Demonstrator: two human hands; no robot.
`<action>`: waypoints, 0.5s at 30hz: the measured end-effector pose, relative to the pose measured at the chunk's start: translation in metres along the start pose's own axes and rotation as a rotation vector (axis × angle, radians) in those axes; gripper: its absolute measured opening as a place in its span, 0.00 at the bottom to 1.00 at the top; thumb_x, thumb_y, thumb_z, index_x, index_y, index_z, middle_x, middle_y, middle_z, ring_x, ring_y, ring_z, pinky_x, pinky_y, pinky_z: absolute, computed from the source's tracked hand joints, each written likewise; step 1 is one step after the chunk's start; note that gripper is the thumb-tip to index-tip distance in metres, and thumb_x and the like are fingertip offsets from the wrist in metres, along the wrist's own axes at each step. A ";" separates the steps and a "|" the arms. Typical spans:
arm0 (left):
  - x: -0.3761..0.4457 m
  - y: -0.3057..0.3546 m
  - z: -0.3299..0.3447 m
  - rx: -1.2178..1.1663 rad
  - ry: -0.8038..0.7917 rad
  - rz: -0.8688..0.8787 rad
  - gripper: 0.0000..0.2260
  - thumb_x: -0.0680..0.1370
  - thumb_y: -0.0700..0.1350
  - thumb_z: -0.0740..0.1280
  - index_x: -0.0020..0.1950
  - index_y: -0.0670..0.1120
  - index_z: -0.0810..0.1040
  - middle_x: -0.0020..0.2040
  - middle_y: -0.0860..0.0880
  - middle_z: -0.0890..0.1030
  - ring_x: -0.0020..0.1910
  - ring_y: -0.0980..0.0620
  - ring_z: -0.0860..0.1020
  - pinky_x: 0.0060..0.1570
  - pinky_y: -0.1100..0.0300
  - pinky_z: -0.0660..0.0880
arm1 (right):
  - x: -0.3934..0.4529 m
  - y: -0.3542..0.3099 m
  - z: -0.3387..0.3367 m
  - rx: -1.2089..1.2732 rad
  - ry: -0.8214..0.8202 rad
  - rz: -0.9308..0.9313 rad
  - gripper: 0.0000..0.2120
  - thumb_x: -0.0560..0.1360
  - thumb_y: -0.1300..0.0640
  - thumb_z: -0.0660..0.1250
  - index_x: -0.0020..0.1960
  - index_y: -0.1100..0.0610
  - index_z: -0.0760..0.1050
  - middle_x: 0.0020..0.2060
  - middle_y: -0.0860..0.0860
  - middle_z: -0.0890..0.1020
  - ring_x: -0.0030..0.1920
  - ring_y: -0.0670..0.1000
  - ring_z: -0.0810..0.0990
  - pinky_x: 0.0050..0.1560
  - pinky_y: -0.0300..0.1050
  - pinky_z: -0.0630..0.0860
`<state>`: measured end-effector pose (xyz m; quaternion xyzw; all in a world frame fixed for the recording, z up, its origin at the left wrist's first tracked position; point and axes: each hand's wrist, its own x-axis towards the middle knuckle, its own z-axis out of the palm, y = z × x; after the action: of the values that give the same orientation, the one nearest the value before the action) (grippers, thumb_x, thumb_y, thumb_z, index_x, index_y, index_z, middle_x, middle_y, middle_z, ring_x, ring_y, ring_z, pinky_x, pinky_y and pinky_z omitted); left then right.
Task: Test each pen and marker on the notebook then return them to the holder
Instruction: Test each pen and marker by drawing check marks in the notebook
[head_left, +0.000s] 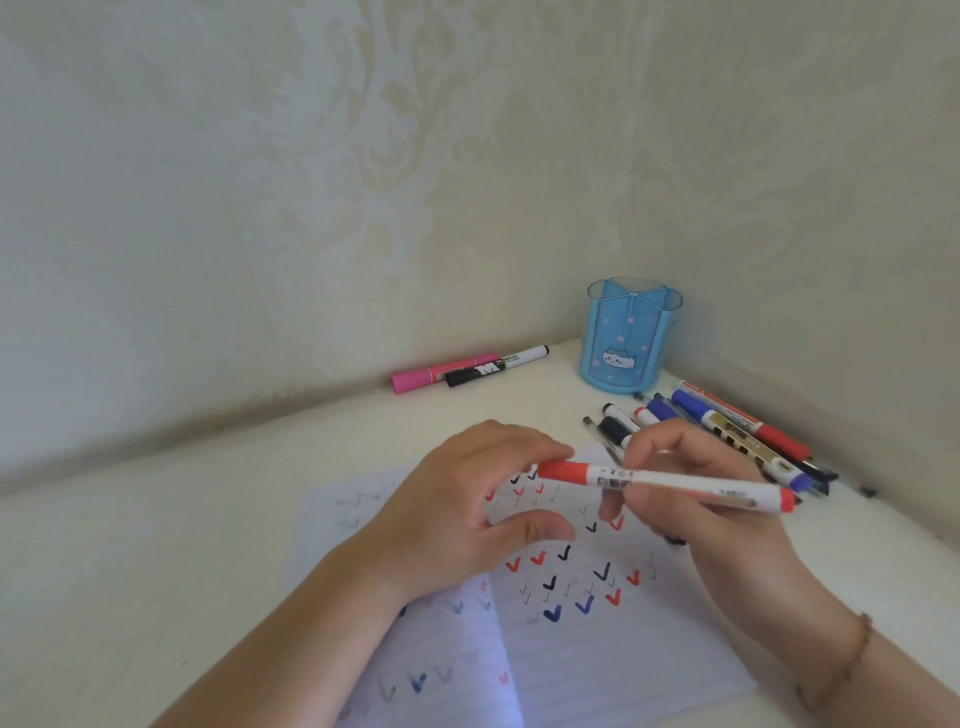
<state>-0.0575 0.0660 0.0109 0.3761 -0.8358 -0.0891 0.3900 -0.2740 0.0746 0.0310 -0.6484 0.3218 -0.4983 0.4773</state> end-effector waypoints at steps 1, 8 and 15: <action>0.000 0.000 0.002 0.004 -0.008 0.022 0.17 0.75 0.56 0.70 0.59 0.48 0.79 0.52 0.60 0.79 0.52 0.60 0.77 0.53 0.62 0.74 | 0.000 0.001 0.000 0.014 -0.047 0.004 0.04 0.69 0.61 0.69 0.38 0.53 0.77 0.32 0.59 0.83 0.29 0.45 0.76 0.30 0.31 0.68; -0.001 0.012 0.005 0.109 -0.055 0.089 0.12 0.82 0.49 0.60 0.56 0.44 0.78 0.41 0.57 0.73 0.39 0.56 0.72 0.40 0.62 0.71 | 0.000 0.008 0.006 -0.017 -0.072 0.041 0.09 0.65 0.48 0.76 0.37 0.51 0.79 0.30 0.52 0.83 0.29 0.47 0.78 0.31 0.36 0.72; -0.003 0.016 0.004 0.214 -0.106 0.089 0.15 0.82 0.56 0.57 0.44 0.46 0.71 0.28 0.54 0.74 0.26 0.50 0.66 0.26 0.56 0.67 | -0.004 0.001 0.010 -0.026 -0.117 0.035 0.03 0.66 0.58 0.72 0.35 0.52 0.80 0.25 0.48 0.79 0.26 0.46 0.70 0.27 0.38 0.68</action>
<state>-0.0686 0.0787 0.0136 0.3728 -0.8758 -0.0018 0.3066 -0.2661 0.0808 0.0279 -0.6768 0.3113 -0.4467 0.4954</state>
